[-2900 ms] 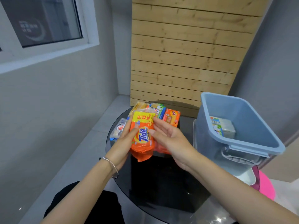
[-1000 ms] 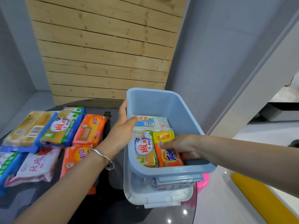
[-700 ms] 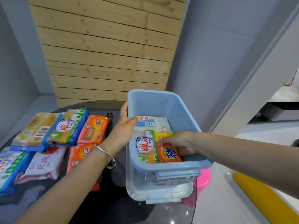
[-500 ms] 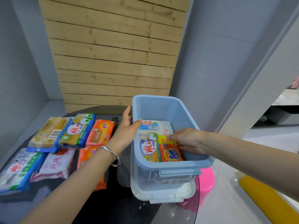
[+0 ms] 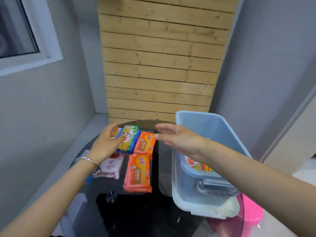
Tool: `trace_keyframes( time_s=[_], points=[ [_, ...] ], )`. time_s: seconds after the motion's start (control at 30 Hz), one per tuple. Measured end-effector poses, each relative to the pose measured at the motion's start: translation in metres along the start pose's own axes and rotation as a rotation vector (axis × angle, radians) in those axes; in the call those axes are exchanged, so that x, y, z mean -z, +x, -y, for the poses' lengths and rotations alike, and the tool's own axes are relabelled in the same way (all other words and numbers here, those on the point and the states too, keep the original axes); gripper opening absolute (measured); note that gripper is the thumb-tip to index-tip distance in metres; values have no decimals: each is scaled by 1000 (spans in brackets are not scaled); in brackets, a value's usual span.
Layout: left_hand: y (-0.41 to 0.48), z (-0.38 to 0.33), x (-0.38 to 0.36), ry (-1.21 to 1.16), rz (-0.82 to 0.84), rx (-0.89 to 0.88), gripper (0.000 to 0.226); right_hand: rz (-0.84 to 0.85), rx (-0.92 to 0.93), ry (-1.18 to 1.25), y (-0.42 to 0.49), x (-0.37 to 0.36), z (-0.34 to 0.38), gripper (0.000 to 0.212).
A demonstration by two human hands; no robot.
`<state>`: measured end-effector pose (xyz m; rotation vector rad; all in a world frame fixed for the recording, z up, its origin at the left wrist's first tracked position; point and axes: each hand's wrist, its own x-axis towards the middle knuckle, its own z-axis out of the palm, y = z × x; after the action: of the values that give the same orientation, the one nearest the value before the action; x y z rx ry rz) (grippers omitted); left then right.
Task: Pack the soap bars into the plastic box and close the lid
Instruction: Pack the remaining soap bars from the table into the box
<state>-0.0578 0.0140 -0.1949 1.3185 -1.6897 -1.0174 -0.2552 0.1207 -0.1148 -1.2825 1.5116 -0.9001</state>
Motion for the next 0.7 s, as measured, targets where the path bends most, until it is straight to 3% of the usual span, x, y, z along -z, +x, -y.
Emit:
trace_keyframes(
  time_s=[0.13,0.27,0.37,0.43,0.63,0.7],
  points=[
    [-19,24,25,77,-17,-29,44,29,-137,37,16,-48,-23,50],
    [-39,44,23,212,-3,-56,38,-51,-319,104,22,-78,-55,22],
    [-54,44,5,131,154,11,23,-92,-422,196,21,-90,-72,36],
    [-59,42,-10,176,241,49,30,-124,-441,238,21,-95,-78,49],
    [-65,35,-29,130,283,82,33,-196,-402,325,18,-97,-89,27],
    [-68,31,-31,44,277,70,29,-232,-368,360,16,-95,-91,29]
  ],
)
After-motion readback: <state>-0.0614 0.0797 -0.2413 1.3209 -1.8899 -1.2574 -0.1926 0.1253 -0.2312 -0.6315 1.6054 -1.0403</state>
